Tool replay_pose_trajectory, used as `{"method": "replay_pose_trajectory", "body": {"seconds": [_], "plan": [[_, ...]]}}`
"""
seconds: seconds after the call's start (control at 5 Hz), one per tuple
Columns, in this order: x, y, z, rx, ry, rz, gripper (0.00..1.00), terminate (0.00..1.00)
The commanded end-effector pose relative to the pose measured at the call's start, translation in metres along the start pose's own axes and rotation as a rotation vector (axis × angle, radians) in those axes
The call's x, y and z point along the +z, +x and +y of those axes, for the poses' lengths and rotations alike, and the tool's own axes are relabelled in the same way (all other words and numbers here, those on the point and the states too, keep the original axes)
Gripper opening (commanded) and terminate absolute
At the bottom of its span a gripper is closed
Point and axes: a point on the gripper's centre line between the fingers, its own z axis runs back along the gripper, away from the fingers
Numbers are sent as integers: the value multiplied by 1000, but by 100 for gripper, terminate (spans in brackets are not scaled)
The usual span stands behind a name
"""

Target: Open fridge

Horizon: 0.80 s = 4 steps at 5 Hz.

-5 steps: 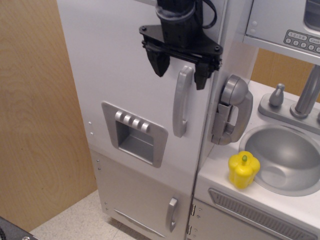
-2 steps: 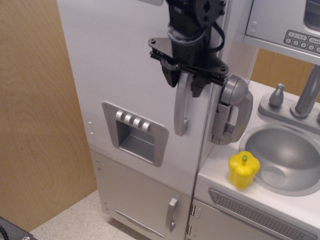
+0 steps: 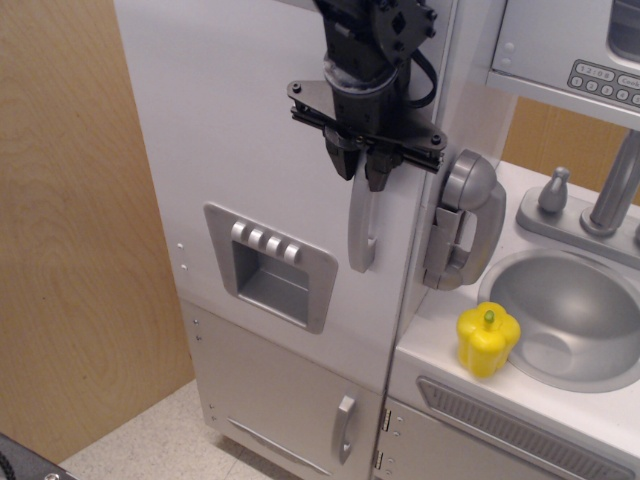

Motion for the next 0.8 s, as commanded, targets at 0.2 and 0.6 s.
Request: {"method": "replay_pose_trajectory", "body": {"seconds": [0.2,0.6], "plan": [[63,-28,48,-101,-66,-59,0,0],[78,-57,41,-160,-21,34,100,0]]}}
